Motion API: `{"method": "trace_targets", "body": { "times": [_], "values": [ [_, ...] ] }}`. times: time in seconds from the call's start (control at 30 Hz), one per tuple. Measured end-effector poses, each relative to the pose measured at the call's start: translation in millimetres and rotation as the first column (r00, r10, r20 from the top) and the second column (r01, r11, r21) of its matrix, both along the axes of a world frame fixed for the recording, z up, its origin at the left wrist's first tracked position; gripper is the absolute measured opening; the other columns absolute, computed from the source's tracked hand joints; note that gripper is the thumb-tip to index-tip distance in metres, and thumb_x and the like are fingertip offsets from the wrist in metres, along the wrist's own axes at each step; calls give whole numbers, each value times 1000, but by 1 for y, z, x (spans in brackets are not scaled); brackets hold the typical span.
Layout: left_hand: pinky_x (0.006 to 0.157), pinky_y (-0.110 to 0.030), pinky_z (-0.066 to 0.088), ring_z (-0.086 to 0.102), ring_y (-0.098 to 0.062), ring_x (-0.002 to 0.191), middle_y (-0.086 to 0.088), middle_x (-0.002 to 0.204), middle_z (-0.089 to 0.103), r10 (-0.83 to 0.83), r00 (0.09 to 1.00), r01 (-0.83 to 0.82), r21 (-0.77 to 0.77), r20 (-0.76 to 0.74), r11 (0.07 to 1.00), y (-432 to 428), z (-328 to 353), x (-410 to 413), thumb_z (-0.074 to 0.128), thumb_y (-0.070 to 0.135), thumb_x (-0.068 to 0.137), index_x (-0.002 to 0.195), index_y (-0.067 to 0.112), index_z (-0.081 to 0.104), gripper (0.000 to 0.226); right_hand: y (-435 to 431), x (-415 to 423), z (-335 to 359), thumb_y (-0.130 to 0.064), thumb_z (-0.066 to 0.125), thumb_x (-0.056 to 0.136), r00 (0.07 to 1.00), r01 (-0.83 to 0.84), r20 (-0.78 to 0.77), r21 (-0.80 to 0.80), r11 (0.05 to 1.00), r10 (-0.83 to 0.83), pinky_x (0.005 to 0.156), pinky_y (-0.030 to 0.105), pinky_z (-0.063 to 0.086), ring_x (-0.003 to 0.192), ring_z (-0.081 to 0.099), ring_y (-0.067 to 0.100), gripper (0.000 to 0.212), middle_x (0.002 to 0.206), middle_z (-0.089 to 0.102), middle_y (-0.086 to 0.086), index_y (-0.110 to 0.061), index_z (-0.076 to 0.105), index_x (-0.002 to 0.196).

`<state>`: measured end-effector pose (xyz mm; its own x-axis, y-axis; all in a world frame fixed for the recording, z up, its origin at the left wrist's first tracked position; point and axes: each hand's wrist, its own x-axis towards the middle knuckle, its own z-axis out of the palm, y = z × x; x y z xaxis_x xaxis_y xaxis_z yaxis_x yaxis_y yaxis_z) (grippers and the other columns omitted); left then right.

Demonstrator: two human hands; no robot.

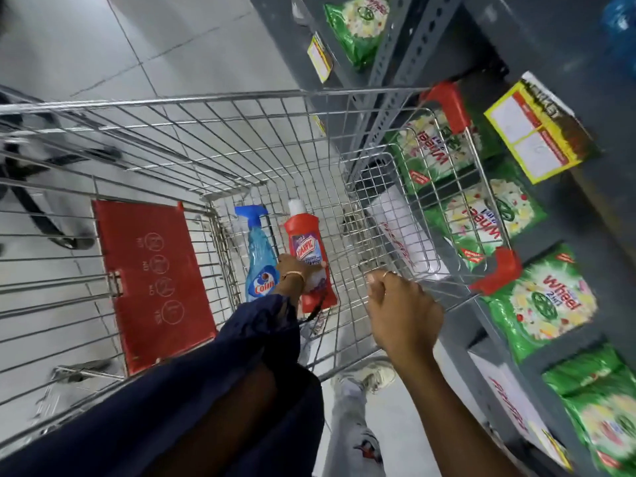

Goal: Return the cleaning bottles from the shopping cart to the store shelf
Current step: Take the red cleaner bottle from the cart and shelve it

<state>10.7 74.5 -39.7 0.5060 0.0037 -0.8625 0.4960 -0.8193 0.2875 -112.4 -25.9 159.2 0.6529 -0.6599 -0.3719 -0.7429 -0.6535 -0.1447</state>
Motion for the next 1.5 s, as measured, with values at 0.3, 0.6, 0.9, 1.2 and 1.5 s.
{"method": "trace_targets", "body": {
  "times": [0.3, 0.6, 0.9, 1.2, 1.5],
  "values": [
    [71, -31, 52, 59, -21, 87, -7, 107, 59, 80, 995, -55, -356, 54, 933, -13, 93, -1, 80, 15, 67, 115, 7, 43, 61, 0, -4, 5, -35, 40, 97, 977, 114, 162, 149, 982, -138, 67, 26, 36, 94, 65, 23, 31, 108, 71, 2, -24, 61, 116],
    [70, -37, 61, 72, -23, 84, -9, 99, 72, 50, 982, 106, -755, 180, 647, -15, 290, -25, 81, 9, 65, 111, 9, 51, 55, -13, -38, 84, -32, 56, 89, 611, 35, 218, 953, 301, -761, 86, 39, 55, 104, 66, 23, 34, 113, 71, 6, -19, 60, 120],
    [64, -17, 53, 69, -9, 82, -9, 98, 71, -253, 945, 284, -906, 209, 314, -39, 364, -125, 49, 14, 91, 116, 2, 53, 28, -12, -162, 153, -20, 57, 83, 322, -44, 374, 924, 381, -870, 83, 36, 58, 105, 66, 30, 38, 115, 71, 12, -9, 61, 119],
    [66, -21, 55, 69, -13, 87, -10, 105, 71, -505, 801, 436, -891, 321, 126, -81, 376, -210, 48, 12, 93, 115, 9, 56, 23, -9, -266, 160, -23, 56, 80, 87, 18, 457, 888, 460, -885, 69, 26, 58, 89, 72, 15, 29, 95, 77, -4, -15, 65, 106],
    [83, -20, 54, 64, -5, 96, -3, 108, 67, -552, 690, 471, -869, 468, -149, -174, 390, -291, 50, 14, 89, 113, 17, 54, 25, -75, -344, 161, -6, 47, 91, -134, 87, 715, 698, 711, -686, 83, 28, 55, 102, 67, 21, 33, 115, 70, 10, -3, 58, 121]
  ]
}}
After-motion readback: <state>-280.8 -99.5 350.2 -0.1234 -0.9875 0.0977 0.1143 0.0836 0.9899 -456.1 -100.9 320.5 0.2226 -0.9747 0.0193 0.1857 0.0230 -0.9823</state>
